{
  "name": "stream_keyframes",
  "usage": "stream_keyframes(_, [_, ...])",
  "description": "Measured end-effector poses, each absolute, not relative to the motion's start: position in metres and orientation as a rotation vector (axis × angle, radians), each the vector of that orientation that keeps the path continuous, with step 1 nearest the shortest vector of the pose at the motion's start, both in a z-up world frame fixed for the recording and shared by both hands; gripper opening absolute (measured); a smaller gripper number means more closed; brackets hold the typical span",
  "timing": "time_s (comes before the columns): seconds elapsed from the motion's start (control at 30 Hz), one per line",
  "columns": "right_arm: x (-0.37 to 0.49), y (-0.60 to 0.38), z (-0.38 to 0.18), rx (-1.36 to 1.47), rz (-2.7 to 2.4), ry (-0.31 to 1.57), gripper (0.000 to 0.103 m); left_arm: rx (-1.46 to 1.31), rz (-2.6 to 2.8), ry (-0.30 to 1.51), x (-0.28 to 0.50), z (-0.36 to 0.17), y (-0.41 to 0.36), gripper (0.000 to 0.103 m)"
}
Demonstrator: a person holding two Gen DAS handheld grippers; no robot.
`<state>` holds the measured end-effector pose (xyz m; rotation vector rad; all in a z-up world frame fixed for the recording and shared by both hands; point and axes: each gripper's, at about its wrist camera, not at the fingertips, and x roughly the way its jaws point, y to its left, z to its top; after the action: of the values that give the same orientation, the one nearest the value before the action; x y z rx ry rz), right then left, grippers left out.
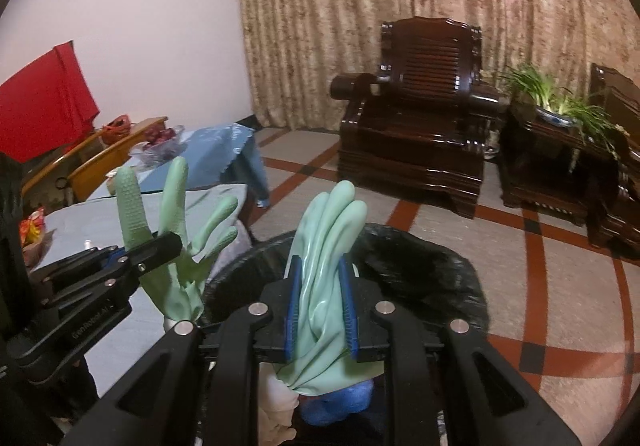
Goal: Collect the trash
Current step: 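Carry both gloves over the black bin and open both tools to drop them, then move both tools back over the table toward the tubes and pink bag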
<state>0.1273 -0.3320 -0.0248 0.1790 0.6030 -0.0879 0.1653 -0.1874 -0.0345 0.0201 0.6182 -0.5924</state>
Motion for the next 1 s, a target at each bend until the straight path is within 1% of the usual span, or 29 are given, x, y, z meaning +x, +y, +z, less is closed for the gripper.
stream_keyframes(0.17, [0.126, -0.347, -0.040, 0.193, -0.113, 0.626, 0.020, 0.032, -0.625, 0.657, 0.174, -0.050, -0.204, 0.008])
stream_keyframes(0.2, [0.126, -0.348, -0.043, 0.192, -0.113, 0.635, 0.024, 0.035, -0.627, 0.661, 0.174, -0.052, -0.205, 0.012])
stream_keyframes(0.27, [0.126, -0.351, -0.049, 0.185, -0.125, 0.647, 0.027, 0.022, -0.645, 0.679, 0.174, -0.058, -0.207, 0.025])
stream_keyframes(0.3, [0.125, -0.353, -0.052, 0.184, -0.128, 0.654, 0.031, 0.017, -0.645, 0.683, 0.175, -0.060, -0.205, 0.037])
stream_keyframes(0.33, [0.125, -0.354, -0.054, 0.185, -0.132, 0.657, 0.035, 0.015, -0.645, 0.682, 0.174, -0.062, -0.203, 0.042])
stream_keyframes(0.37, [0.123, -0.353, -0.055, 0.185, -0.136, 0.655, 0.042, 0.016, -0.645, 0.684, 0.174, -0.062, -0.202, 0.042])
stream_keyframes(0.4, [0.122, -0.353, -0.056, 0.186, -0.141, 0.652, 0.046, 0.017, -0.643, 0.687, 0.173, -0.063, -0.199, 0.045])
stream_keyframes(0.43, [0.120, -0.352, -0.056, 0.187, -0.141, 0.651, 0.048, 0.016, -0.637, 0.687, 0.173, -0.064, -0.196, 0.050])
stream_keyframes(0.47, [0.119, -0.351, -0.056, 0.187, -0.141, 0.648, 0.057, 0.013, -0.630, 0.687, 0.172, -0.064, -0.191, 0.053])
stream_keyframes(0.5, [0.118, -0.349, -0.055, 0.186, -0.144, 0.642, 0.069, 0.012, -0.623, 0.685, 0.172, -0.063, -0.186, 0.057])
stream_keyframes(0.53, [0.116, -0.349, -0.055, 0.185, -0.144, 0.635, 0.075, 0.017, -0.607, 0.677, 0.170, -0.063, -0.179, 0.063])
stream_keyframes(0.57, [0.114, -0.345, -0.053, 0.185, -0.138, 0.619, 0.083, 0.022, -0.593, 0.669, 0.168, -0.061, -0.173, 0.067])
stream_keyframes(0.6, [0.113, -0.343, -0.052, 0.183, -0.134, 0.610, 0.090, 0.026, -0.577, 0.656, 0.167, -0.060, -0.164, 0.075])
stream_keyframes(0.63, [0.112, -0.341, -0.050, 0.182, -0.128, 0.603, 0.094, 0.033, -0.554, 0.640, 0.164, -0.058, -0.153, 0.080])
stream_keyframes(0.67, [0.112, -0.337, -0.048, 0.186, -0.117, 0.595, 0.097, 0.040, -0.535, 0.628, 0.161, -0.055, -0.145, 0.083])
stream_keyframes(0.7, [0.112, -0.334, -0.047, 0.192, -0.105, 0.587, 0.097, 0.044, -0.520, 0.622, 0.160, -0.054, -0.140, 0.087])
stream_keyframes(0.73, [0.112, -0.329, -0.046, 0.198, -0.090, 0.582, 0.097, 0.048, -0.490, 0.615, 0.158, -0.051, -0.130, 0.090])
stream_keyframes(1.0, [0.120, -0.289, -0.045, 0.204, -0.015, 0.582, 0.097, 0.019, -0.353, 0.596, 0.149, -0.038, -0.065, 0.091])
